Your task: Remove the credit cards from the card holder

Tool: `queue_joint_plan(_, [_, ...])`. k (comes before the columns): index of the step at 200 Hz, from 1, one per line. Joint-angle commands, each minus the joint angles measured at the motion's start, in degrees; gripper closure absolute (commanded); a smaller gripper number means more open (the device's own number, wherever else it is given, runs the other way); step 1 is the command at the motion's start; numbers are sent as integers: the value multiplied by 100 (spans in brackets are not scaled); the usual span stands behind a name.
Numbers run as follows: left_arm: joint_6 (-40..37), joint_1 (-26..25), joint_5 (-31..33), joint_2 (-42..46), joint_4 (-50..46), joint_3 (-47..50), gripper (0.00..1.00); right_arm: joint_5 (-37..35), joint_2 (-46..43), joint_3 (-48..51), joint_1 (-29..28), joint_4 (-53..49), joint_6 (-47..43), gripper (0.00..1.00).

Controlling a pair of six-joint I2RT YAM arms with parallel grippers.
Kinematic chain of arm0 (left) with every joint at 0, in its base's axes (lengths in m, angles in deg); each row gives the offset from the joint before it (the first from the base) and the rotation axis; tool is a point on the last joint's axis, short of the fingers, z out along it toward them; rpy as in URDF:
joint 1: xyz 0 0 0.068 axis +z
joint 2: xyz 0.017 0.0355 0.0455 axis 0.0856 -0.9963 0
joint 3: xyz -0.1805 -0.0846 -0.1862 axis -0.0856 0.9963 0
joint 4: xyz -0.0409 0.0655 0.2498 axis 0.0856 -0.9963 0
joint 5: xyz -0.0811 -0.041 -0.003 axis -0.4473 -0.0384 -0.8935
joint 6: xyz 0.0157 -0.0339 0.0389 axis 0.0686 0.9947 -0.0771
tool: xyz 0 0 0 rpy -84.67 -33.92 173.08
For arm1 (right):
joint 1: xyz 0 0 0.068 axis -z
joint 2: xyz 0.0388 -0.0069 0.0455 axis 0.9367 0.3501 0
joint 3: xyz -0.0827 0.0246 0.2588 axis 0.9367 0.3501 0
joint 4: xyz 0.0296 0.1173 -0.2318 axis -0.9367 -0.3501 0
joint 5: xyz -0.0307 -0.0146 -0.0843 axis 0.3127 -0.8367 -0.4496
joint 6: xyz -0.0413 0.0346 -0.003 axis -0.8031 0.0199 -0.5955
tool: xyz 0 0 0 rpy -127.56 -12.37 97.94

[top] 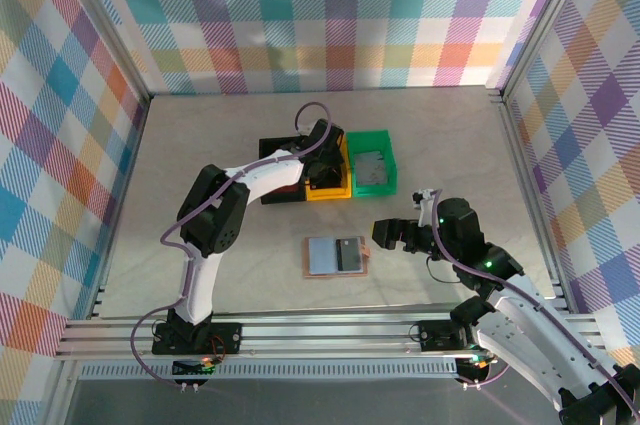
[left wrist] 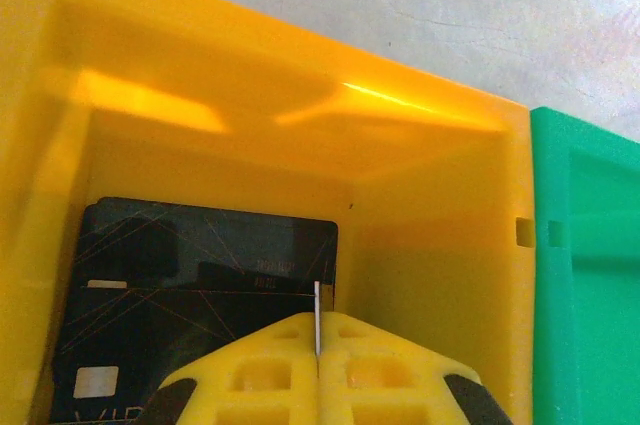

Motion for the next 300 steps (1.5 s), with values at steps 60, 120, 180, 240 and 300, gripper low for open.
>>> queue_joint_plan(60, [-191,81,-107,26,-76,-5,83,111,-29,105,24,149,56,1])
queue_joint_plan(120, [-348,129,-12,259,-129,65,72,111,-21,83,24,120,68,1])
queue_joint_plan(180, [-472,160,70,540,-182,201,62,92,-21,73,24,79,102,1])
queue_joint_plan(240, [-719,211,175,1108,-340,294,52,16,21,47,24,-53,130,1])
queue_joint_plan(300, [-833,163,-60,2211,-1131,866,43,-31,786,-32,24,-248,180,1])
